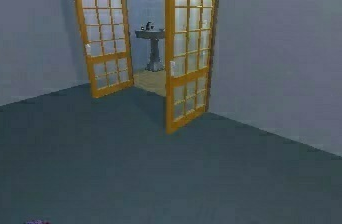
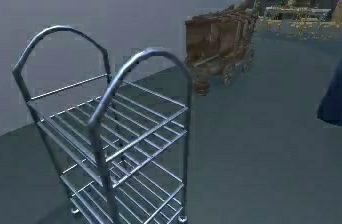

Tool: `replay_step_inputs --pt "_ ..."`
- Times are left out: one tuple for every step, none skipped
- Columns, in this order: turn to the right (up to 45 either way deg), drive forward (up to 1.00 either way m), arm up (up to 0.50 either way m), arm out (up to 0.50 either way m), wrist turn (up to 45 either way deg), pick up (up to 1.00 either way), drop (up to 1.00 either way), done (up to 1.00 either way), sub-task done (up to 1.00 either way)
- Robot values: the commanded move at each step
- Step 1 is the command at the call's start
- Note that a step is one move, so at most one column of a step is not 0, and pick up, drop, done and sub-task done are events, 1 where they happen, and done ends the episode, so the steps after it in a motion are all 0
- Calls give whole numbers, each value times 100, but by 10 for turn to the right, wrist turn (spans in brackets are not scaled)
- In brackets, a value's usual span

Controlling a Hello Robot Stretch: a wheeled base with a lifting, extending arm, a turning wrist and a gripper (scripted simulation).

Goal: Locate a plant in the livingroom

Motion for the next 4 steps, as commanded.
replay_step_inputs --pt "-210 0 0 0 0 0 0 0 0" --pt "0 45 0 0 0 0 0 0 0" --pt "60 0 0 0 0 0 0 0 0" --pt "0 100 0 0 0 0 0 0 0"
